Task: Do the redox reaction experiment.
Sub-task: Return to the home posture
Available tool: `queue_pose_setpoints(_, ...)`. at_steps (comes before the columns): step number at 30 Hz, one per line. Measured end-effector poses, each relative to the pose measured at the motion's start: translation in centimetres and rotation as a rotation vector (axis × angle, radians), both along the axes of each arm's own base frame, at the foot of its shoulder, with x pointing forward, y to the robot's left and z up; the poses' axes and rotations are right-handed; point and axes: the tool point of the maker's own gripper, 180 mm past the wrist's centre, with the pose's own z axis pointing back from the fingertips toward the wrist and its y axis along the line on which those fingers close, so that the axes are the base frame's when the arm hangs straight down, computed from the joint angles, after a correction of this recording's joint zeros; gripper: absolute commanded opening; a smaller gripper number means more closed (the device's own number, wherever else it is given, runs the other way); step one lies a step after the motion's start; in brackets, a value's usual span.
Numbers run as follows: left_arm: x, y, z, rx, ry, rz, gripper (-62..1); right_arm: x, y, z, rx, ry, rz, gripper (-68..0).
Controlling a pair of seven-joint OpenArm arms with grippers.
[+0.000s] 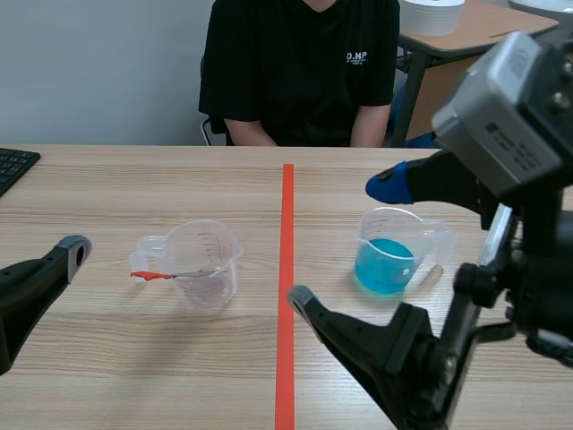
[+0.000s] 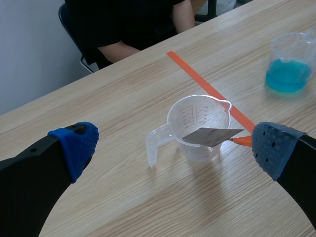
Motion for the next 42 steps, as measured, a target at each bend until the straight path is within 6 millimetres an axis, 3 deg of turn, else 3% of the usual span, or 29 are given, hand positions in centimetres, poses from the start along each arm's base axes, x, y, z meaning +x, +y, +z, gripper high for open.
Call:
queue_pose_setpoints(4,-0.3,-0.5,-0.2,-0.016,0.009,-0.013,1.4,-0.6,-1.2,-0.2,-0.028,0.019,-0.036,0.4)
queue_pose_setpoints(11,-0.7,-2.4,-0.8,-0.045,0.026,-0.060,1.4,0.5,-3.2,0.4,-0.076,-0.023,-0.091,0.4)
queue_pose_setpoints(23,-0.8,-3.0,0.0,-0.065,-0.017,-0.091,1.4,0.9,-3.5,0.4,-0.098,-0.034,-0.097,0.4)
queue_pose_setpoints(30,-1.4,-4.6,-0.1,-0.047,-0.009,-0.200,1.4,0.9,-3.5,0.3,-0.102,-0.035,-0.097,0.4)
queue_pose_setpoints(42,-1.4,-4.6,0.0,-0.046,-0.010,-0.197,1.4,1.0,-4.0,-0.3,-0.180,-0.066,-0.096,0.4)
